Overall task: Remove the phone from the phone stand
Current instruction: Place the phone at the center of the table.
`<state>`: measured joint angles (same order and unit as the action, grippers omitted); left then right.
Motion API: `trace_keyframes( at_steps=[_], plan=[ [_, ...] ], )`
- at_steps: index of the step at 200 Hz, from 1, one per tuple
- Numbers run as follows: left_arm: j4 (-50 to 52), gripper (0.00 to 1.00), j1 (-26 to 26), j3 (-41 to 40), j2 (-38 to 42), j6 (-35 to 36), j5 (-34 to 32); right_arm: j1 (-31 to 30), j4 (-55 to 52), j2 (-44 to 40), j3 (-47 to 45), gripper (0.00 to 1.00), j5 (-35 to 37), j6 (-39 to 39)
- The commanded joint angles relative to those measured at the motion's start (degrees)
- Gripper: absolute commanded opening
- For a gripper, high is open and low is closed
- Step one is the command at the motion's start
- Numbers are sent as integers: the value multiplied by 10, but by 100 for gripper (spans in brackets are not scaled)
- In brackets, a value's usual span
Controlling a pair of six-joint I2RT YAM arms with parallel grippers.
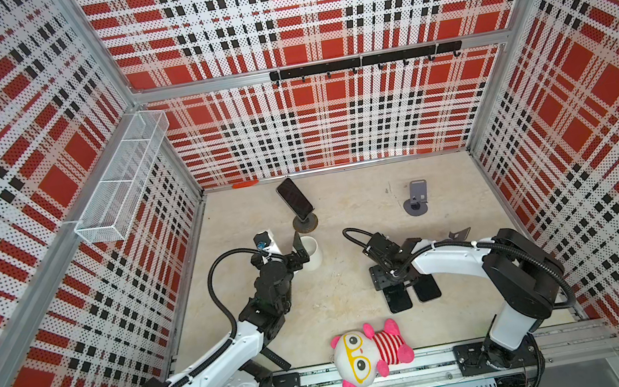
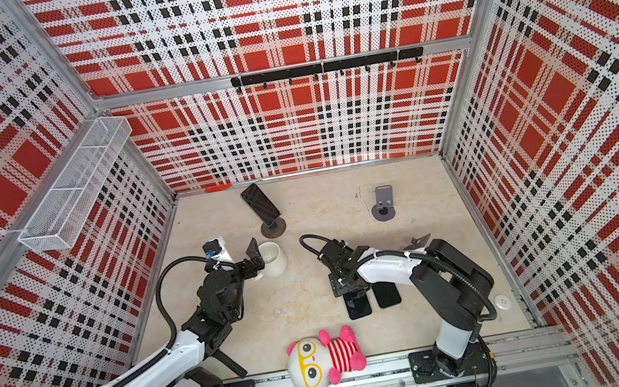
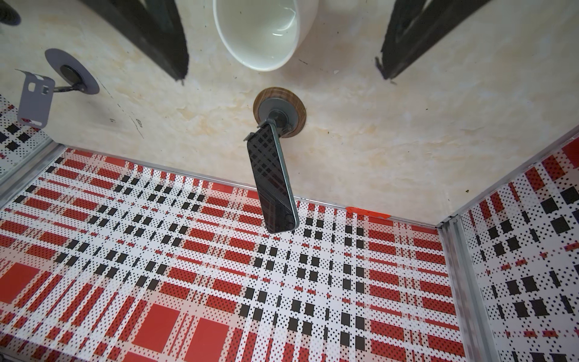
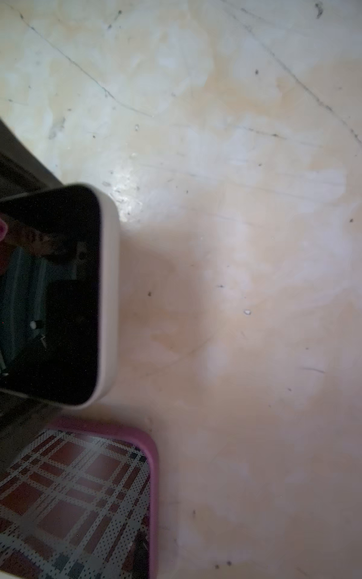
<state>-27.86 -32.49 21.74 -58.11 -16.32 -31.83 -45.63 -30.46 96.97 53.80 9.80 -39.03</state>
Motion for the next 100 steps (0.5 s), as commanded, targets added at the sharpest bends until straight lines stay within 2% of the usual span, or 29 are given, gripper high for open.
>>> trace_keyframes(
  at_steps=[1,100],
  plan=[
    [-12,98,5,-8,3,-3,4,-3,-10,15,1,80,-2,-5],
    [-13,98,5,-10,7,-5,7,-3,-9,-2,3,81,1,-10]
  ],
)
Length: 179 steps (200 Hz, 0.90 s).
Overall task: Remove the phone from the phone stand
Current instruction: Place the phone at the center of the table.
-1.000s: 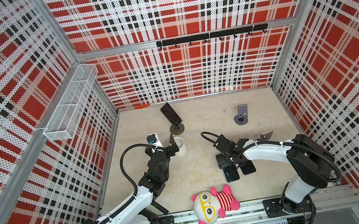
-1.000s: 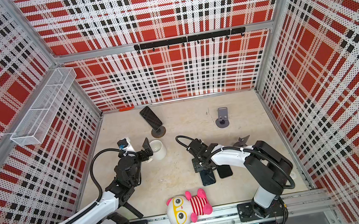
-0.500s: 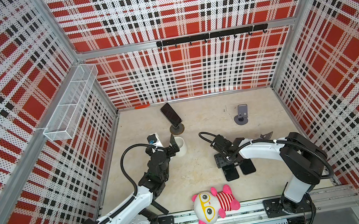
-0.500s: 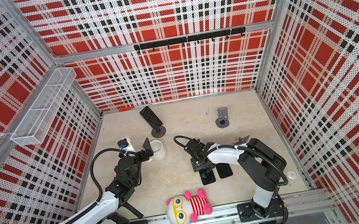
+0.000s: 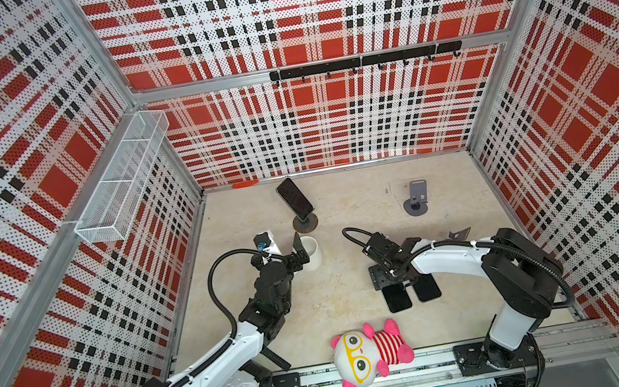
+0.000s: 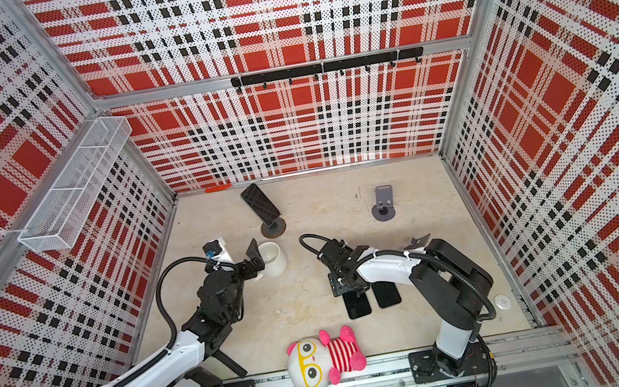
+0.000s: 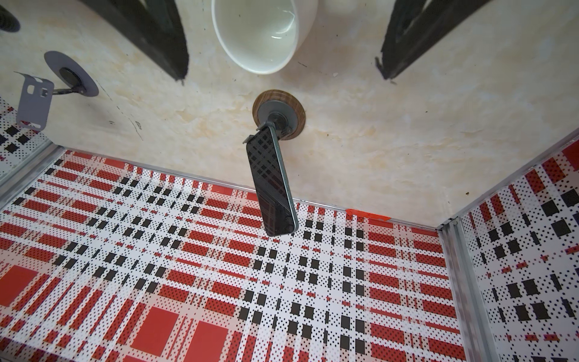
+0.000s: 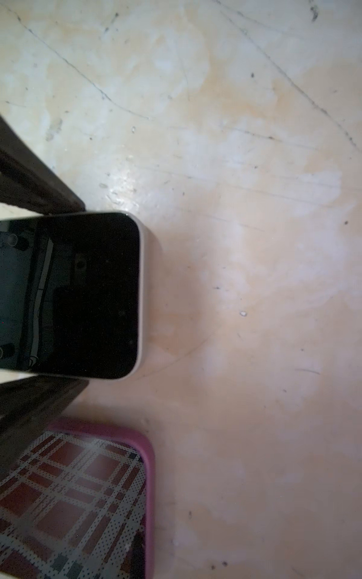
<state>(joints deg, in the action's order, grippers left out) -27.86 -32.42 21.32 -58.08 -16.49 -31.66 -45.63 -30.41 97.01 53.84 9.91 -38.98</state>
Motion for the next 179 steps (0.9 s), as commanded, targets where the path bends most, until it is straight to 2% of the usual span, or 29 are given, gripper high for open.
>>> trace_keyframes(
  at_steps=[1,35,93,128,179],
  plan=[
    [-13,98,4,-6,7,-3,5,-3,-9,-4,3,81,0,-10],
    [-13,98,5,-6,6,-5,5,-3,3,-38,2,88,9,-8],
    [-15,98,4,-6,6,-4,8,1,4,-80,25,87,52,1],
    [-15,98,5,-4,4,-4,14,38,-14,-107,23,86,81,21],
    [-14,98,6,-5,12,0,14,107,-62,-219,2,84,155,32]
  ],
)
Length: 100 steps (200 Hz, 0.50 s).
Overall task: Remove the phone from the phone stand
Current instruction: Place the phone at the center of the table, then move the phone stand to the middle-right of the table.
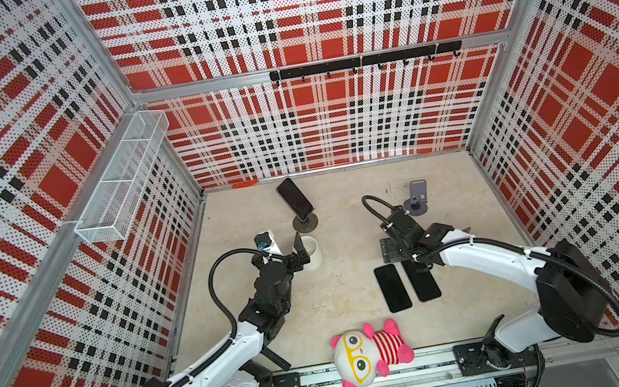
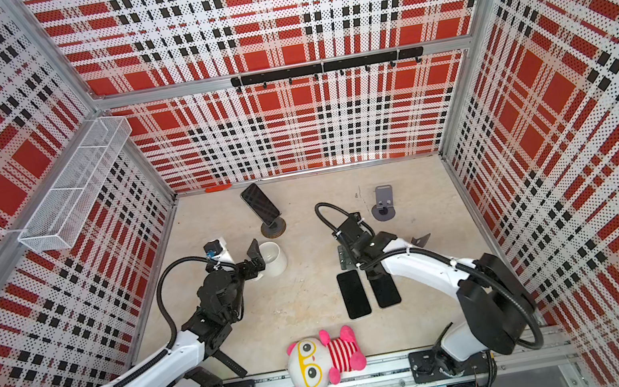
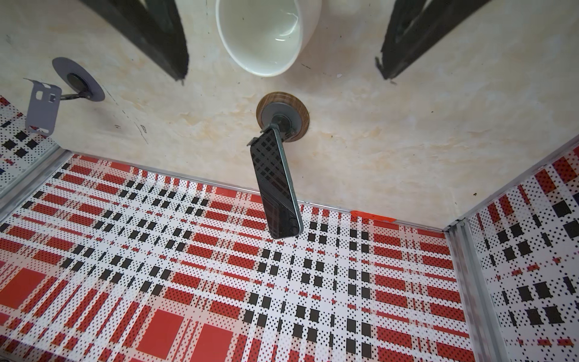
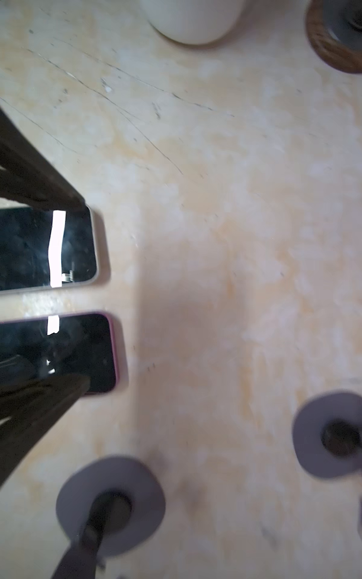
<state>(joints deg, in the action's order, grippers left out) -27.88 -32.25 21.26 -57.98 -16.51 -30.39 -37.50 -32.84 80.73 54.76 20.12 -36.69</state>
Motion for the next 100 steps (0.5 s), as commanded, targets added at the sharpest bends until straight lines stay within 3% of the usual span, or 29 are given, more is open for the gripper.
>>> trace_keyframes(
  at_steps=[1,57,100],
  plan=[
    [-14,98,4,-4,11,0,2,27,-39,-60,-7,84,54,10],
    [-14,98,3,-4,-4,-9,18,164,-84,-191,-21,79,67,45],
    [-15,98,3,-2,-21,-6,20,255,-88,-207,-43,78,76,29]
  ],
)
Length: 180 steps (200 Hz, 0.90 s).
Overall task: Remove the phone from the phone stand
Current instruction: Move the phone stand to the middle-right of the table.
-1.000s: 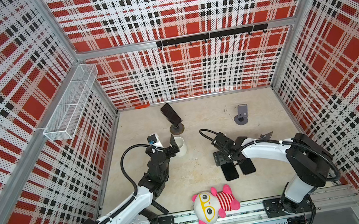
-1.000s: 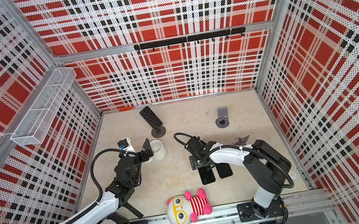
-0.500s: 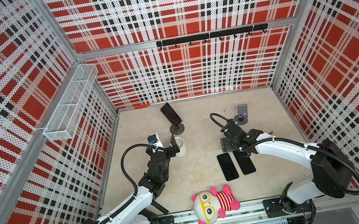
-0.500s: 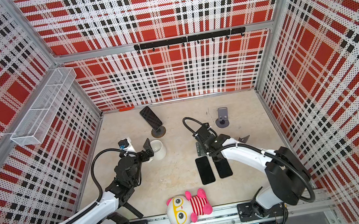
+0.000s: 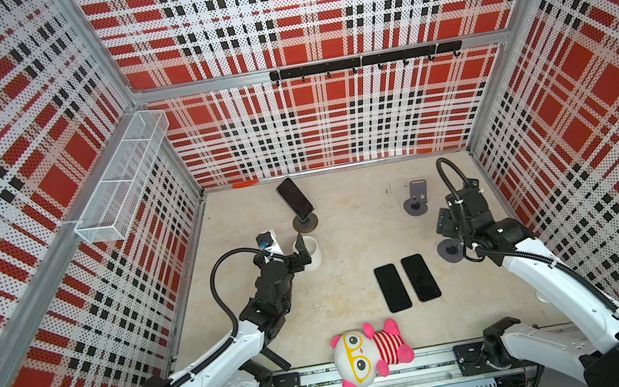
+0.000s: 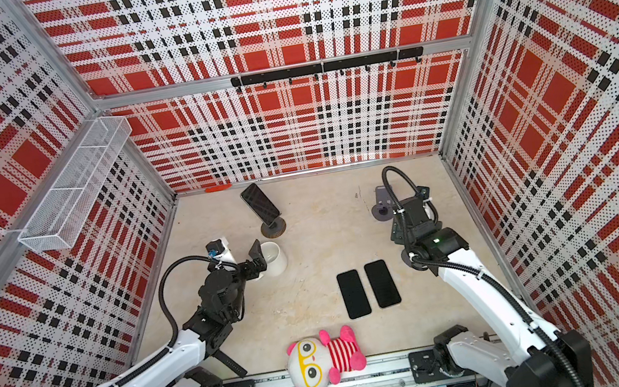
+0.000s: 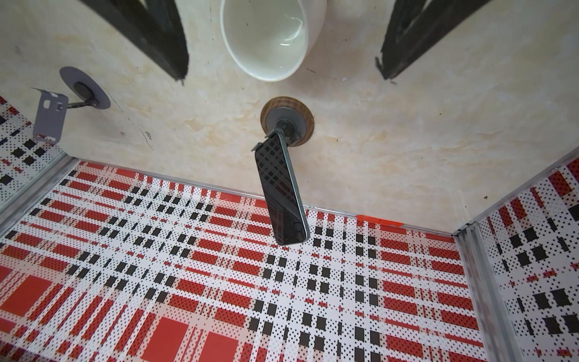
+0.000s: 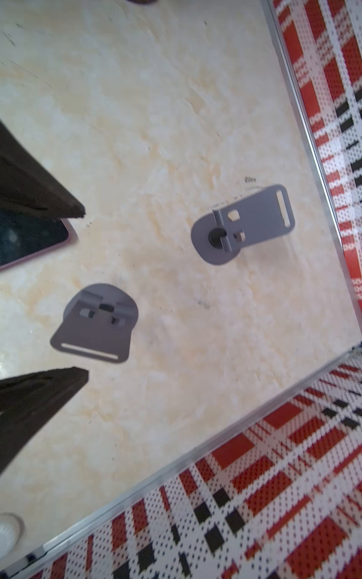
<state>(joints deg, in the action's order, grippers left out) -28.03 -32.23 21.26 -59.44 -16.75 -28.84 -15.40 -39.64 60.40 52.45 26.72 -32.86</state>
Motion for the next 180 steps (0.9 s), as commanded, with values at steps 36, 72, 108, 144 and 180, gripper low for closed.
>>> trace_keyframes(
  at_steps=[36,72,108,144,180],
  plan=[
    [-13,98,3,-4,-4,-6,7,78,14,-20,-66,76,-31,-41],
    [-13,98,3,0,-9,-6,11,95,46,-19,-93,74,-70,-41],
    [-15,98,3,1,-16,-8,12,96,76,-14,-109,72,-82,-40],
    [-15,98,3,0,-16,-8,13,98,94,-6,-124,64,-79,-41],
    [-15,98,3,0,-13,-7,12,99,121,-5,-144,54,-60,-64]
  ],
)
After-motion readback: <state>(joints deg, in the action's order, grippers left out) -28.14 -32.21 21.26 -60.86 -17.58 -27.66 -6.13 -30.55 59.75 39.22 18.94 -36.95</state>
